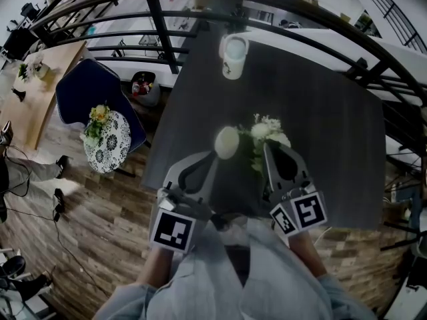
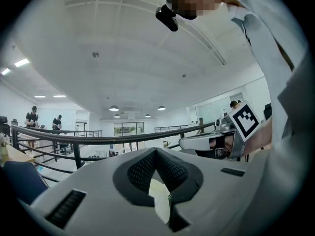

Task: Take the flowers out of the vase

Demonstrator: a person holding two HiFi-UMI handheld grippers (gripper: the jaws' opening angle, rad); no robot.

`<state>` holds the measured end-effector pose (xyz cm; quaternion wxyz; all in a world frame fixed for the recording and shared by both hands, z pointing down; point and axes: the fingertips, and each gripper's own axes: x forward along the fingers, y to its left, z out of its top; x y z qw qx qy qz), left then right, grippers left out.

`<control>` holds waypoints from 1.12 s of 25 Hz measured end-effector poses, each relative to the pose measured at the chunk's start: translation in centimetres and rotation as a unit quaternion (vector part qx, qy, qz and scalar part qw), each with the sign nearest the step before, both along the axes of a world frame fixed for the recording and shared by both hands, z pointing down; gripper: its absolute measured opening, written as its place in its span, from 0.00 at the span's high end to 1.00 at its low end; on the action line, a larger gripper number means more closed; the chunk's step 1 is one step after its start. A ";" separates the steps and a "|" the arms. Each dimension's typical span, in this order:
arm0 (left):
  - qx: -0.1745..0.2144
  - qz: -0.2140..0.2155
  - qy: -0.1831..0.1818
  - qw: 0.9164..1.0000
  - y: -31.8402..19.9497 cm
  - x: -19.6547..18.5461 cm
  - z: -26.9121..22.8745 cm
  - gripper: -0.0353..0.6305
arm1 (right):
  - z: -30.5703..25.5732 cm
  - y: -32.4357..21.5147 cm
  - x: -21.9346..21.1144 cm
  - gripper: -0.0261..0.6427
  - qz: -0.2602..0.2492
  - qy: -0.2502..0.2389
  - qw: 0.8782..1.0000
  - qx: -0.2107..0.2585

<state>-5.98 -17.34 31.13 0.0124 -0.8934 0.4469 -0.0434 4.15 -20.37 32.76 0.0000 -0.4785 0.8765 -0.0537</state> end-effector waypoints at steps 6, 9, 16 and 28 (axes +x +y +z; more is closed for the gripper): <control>-0.003 -0.001 0.004 1.000 -0.1 0.0 -0.2 0.95 | -0.4 0.0 0.2 0.96 0.002 -0.002 1.000 0.001; -0.002 -0.006 0.004 1.000 -0.1 -0.5 -0.2 0.95 | -0.4 0.1 0.2 0.96 0.003 -0.001 1.000 0.002; -0.003 -0.017 -0.004 1.000 -0.2 -1.4 0.2 0.95 | -0.1 0.3 0.5 0.96 0.008 0.000 1.000 -0.002; -0.002 -0.018 -0.002 1.000 0.1 -1.2 0.1 0.95 | -0.4 -0.3 1.7 0.96 0.023 -0.001 1.000 0.001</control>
